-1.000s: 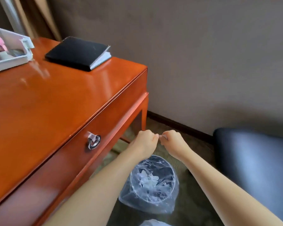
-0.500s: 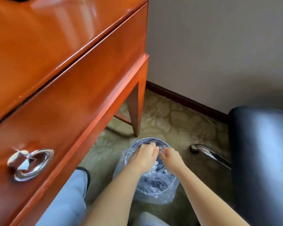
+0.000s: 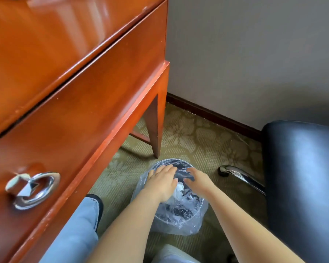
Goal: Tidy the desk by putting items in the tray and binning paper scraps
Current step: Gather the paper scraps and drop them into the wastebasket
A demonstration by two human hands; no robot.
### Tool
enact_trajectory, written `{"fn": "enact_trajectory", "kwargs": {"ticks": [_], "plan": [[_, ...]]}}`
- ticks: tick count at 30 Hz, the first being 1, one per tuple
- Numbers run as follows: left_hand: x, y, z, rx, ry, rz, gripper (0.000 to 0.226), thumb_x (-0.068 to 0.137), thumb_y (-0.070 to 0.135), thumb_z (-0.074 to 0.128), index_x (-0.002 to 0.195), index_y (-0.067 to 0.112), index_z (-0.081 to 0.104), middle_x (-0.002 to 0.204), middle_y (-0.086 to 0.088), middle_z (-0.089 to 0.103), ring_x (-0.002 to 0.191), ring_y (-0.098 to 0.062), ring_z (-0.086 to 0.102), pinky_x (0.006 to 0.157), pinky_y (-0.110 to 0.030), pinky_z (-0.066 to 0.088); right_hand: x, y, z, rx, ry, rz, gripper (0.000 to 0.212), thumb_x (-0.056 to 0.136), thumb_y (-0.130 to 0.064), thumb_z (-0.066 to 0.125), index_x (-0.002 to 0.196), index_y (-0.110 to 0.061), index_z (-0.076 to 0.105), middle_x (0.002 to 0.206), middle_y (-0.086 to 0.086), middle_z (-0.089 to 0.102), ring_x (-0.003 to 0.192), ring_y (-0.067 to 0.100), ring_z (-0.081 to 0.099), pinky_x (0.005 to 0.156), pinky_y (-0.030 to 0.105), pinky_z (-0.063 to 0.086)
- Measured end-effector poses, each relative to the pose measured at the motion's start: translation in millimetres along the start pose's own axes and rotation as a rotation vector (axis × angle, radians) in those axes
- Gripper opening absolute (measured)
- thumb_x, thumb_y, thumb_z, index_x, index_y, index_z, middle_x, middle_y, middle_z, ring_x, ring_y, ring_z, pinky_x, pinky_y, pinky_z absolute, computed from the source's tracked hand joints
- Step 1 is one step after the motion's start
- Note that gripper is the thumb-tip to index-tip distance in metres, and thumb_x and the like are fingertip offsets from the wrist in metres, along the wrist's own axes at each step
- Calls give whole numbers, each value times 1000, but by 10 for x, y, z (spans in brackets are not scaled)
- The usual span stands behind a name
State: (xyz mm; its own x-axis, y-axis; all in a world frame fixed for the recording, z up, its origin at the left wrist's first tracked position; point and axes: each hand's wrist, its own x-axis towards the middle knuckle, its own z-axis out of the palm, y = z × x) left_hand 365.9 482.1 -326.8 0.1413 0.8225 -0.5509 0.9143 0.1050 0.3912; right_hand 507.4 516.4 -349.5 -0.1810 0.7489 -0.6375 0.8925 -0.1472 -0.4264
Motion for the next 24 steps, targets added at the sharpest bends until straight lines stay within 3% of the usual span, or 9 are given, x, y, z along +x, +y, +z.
{"fn": "enact_trajectory", "kwargs": {"ticks": [7,13,24], "plan": [[-572,314,-713,171,128,64,47,102,31,28,147,17,26,157,0,20,146,-19,13,118,-44,7,-405,-335,-528,-131,129,-96,39,95,-28,49,128,-7,50,131,10,55,122,28,51,99,33,41],[-1267,538,-1288,286,305,105,51,101,34,29,148,17,22,159,-2,15,147,-21,11,119,-45,9,-978,-831,-1134,-205,263,-240,45,95,-29,49,135,-11,46,140,10,49,128,27,47,105,34,38],[-2875,459,-2148,383,631,53,50,101,35,29,148,19,22,159,0,16,147,-19,11,120,-45,10,-2263,-1961,-1615,-279,421,-566,36,95,-22,50,130,-17,53,132,4,56,118,24,55,98,34,45]]}}
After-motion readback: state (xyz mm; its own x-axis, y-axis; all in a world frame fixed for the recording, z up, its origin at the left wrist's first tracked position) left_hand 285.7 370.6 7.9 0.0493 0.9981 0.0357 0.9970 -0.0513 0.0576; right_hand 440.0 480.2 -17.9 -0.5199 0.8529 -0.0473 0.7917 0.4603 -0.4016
